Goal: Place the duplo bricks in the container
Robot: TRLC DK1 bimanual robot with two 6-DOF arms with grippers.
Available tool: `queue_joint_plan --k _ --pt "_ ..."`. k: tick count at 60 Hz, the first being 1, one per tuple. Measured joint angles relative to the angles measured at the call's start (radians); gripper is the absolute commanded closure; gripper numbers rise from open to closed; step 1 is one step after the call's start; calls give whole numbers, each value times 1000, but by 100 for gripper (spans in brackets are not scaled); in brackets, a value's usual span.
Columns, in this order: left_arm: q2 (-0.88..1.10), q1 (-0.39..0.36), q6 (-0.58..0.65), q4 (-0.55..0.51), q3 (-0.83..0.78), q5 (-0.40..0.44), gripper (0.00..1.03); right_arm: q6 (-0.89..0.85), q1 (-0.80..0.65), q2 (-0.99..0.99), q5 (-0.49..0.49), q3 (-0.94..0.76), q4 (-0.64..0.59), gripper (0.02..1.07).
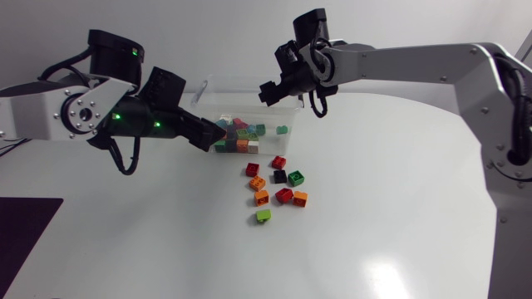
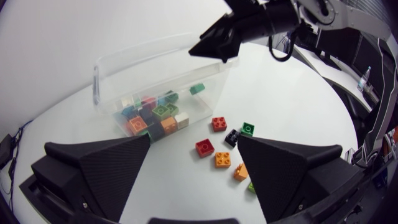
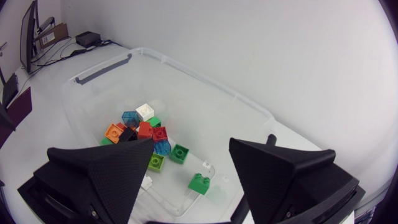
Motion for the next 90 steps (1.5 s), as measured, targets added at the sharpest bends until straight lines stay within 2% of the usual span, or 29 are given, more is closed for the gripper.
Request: queue_joint_plan --k 17,25,33,44,65,69,75,90 --pt "163 -67 -60 -136 80 -5 5 1 -31 -367 0 -288 23 6" --pt "246 -128 -105 -150 156 -80 6 13 -47 -502 0 -439 54 6" --pt "357 -180 -145 -162 236 -183 9 27 -48 -568 0 -577 71 7" --pt "499 -205 -206 -209 343 -268 11 31 -47 -645 1 -710 75 7" --pt "668 -206 -291 -240 503 -302 19 31 -39 -727 11 -884 87 7" --pt "693 -208 -300 -248 526 -314 25 30 -39 -731 11 -901 87 7" --pt "723 -211 -320 -252 546 -324 29 31 -31 -744 15 -924 87 7" --pt "764 -230 -346 -259 565 -342 53 16 -18 -757 14 -950 93 7"
